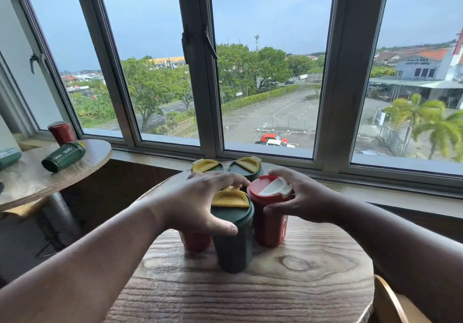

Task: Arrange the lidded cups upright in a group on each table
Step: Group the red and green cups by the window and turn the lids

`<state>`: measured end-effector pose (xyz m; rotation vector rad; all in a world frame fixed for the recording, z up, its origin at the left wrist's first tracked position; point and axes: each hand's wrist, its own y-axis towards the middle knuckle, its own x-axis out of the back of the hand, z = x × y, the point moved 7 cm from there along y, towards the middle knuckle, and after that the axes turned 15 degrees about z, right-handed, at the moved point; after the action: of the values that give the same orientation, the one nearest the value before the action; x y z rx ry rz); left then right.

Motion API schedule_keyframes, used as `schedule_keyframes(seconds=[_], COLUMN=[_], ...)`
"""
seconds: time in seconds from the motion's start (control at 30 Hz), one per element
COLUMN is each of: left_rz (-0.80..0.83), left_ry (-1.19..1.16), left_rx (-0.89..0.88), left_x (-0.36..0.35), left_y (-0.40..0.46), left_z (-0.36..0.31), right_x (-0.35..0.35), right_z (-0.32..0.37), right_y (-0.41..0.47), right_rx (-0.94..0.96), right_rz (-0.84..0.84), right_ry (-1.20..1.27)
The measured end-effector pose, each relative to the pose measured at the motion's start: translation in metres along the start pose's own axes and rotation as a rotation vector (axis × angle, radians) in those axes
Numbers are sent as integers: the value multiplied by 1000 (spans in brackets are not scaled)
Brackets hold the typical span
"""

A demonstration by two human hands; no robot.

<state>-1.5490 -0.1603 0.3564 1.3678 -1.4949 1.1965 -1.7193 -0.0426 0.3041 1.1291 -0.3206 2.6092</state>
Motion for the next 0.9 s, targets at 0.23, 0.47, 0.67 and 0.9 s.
schedule_keyframes(seconds=[0.23,0.47,0.67,0.9], left_rz=[-79,-42,-11,-150], left_ry=[211,187,164,166], left_rx=[29,20,48,138], left_x=[-2,-2,-2,3], left_y=[0,4,-3,-3], left_z=[-14,-2,-2,4], right_x=[-1,-3,-2,0], right_z=[-7,-8,-9,-13], right_y=[4,6,7,11], right_rx=[-6,9,4,14], right_rz=[2,24,10,8], right_ry=[6,47,16,28])
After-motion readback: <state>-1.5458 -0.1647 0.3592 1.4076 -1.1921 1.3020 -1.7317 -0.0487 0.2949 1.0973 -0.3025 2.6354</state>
